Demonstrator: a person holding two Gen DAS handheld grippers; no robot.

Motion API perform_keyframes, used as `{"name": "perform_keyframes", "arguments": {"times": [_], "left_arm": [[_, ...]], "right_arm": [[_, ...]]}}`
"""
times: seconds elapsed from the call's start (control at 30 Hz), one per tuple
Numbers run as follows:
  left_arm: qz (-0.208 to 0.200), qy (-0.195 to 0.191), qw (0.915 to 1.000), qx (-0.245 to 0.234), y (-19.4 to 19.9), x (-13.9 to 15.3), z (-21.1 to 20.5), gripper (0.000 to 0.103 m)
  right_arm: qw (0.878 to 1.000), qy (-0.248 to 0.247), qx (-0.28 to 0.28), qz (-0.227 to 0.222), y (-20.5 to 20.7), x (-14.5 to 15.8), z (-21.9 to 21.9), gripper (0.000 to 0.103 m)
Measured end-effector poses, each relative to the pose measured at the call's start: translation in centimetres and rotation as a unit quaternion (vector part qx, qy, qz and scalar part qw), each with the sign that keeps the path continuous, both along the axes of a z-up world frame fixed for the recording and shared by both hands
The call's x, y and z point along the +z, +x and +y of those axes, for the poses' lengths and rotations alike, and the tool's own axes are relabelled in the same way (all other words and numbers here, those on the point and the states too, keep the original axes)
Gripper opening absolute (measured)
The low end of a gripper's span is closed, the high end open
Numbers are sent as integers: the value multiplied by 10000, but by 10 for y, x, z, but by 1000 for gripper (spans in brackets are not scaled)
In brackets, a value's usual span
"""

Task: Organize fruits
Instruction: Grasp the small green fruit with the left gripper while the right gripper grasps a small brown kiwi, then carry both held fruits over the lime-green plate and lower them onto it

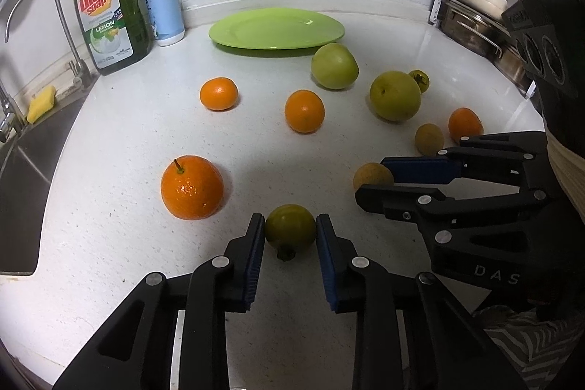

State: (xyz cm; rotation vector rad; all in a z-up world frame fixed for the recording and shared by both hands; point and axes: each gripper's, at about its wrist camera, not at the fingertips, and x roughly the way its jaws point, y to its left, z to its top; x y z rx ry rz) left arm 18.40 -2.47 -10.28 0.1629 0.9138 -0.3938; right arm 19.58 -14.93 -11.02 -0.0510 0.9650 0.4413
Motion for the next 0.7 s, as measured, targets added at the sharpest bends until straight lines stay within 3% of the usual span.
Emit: {"name": "perform_keyframes", "arguments": {"times": [0.33,0.7], "left_arm": [[-171,-29,9998,2,4,11,2,28],[-897,-84,9959,-127,26,58,-5,28]], "right_arm": [[10000,5,-51,-72,2,7,1,28],[9969,48,-464,-632,12,44,-11,28]]}}
